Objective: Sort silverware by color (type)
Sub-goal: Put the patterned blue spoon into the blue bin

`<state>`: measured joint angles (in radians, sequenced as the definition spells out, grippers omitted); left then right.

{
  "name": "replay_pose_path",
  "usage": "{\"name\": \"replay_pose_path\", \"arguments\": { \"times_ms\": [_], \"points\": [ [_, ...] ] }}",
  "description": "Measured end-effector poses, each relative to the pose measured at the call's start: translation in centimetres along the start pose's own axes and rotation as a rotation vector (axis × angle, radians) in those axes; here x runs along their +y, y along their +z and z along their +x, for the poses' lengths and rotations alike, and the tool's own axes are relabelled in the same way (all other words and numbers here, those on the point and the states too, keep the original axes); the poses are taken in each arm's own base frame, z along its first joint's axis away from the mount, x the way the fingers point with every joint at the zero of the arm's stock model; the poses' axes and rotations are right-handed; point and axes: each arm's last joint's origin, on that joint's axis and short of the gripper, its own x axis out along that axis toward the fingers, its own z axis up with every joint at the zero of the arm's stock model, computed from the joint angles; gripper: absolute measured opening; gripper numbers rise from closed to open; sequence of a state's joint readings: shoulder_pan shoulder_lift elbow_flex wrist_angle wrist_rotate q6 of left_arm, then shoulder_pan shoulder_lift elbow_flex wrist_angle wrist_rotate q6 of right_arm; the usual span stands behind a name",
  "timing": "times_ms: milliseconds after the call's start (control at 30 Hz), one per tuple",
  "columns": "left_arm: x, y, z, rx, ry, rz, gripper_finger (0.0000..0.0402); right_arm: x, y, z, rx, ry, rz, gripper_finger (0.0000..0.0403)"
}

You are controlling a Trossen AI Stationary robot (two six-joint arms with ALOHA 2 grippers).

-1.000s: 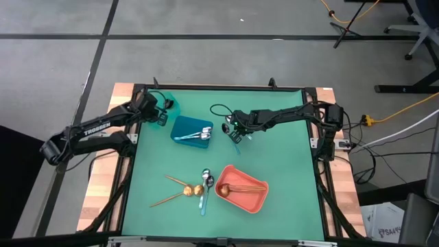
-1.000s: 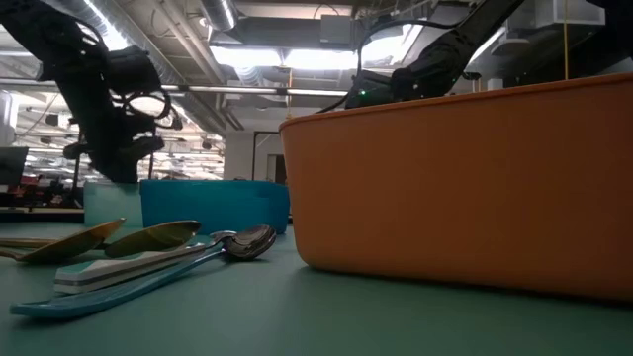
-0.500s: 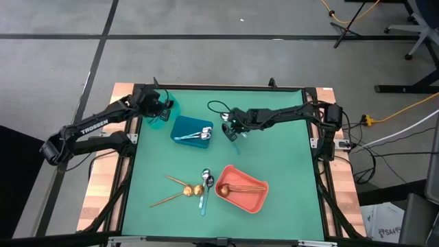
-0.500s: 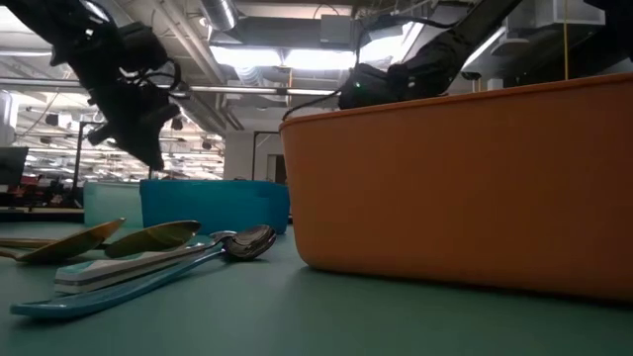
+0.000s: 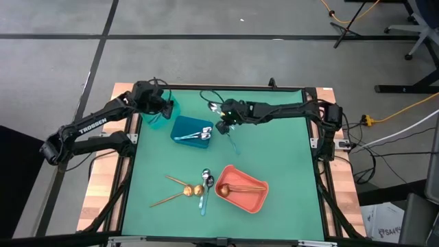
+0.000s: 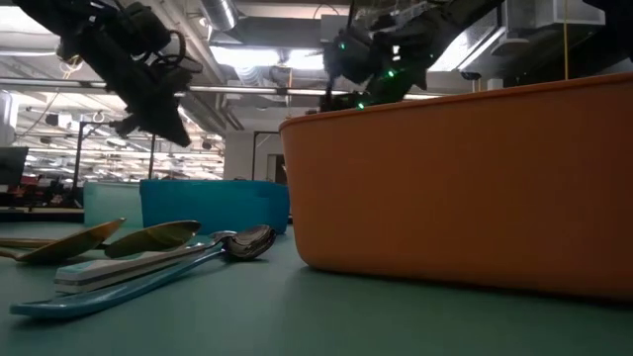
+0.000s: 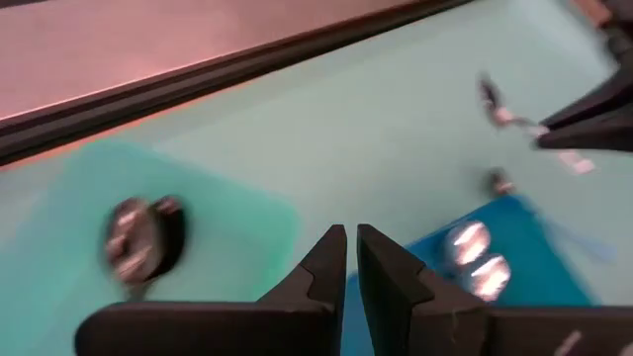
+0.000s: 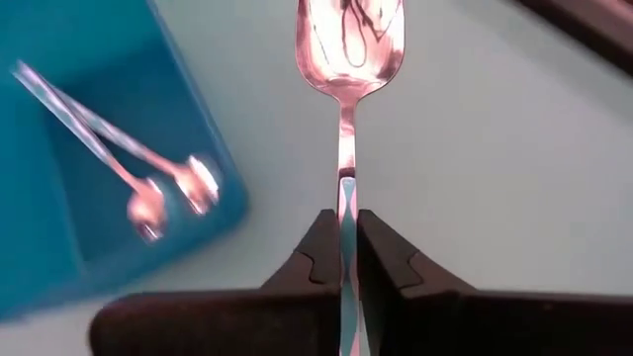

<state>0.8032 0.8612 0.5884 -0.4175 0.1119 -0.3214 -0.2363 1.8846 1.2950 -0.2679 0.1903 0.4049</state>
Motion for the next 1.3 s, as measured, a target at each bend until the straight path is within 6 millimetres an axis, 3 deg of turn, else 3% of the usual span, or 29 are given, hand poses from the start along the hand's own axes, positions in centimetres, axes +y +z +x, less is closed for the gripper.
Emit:
{"name": "replay_pose_path", "arguments": {
  "times_ms": [200,567,900,1133,1300],
  "points": [
    [-1.1,1.2,-0.1,-0.115,-0.140,-0.008,0.0024,1.1,2.6,-0.7,-0.172,0.126,-0.011,0.0004],
    [-4.0,1.3,-0.3,-0.171,-0.306,0.091,0.0032,1.9,4.5,-1.4,-0.368,0.221,0.023,0.0003],
    [-6.2,1.1,-0.6,-0.249,-0.318,-0.021,0.0106,2.1,5.3,-1.8,-0.462,0.252,0.041,0.0003],
    [-8.1,0.9,-0.4,-0.318,-0.339,-0.039,0.0117,2.2,5.5,-2.0,-0.486,0.261,0.045,0.0003],
    [-9.4,0.8,0.9,-0.350,-0.335,-0.058,0.0117,2.2,5.5,-2.0,-0.484,0.267,0.043,0.0003]
  ]
}}
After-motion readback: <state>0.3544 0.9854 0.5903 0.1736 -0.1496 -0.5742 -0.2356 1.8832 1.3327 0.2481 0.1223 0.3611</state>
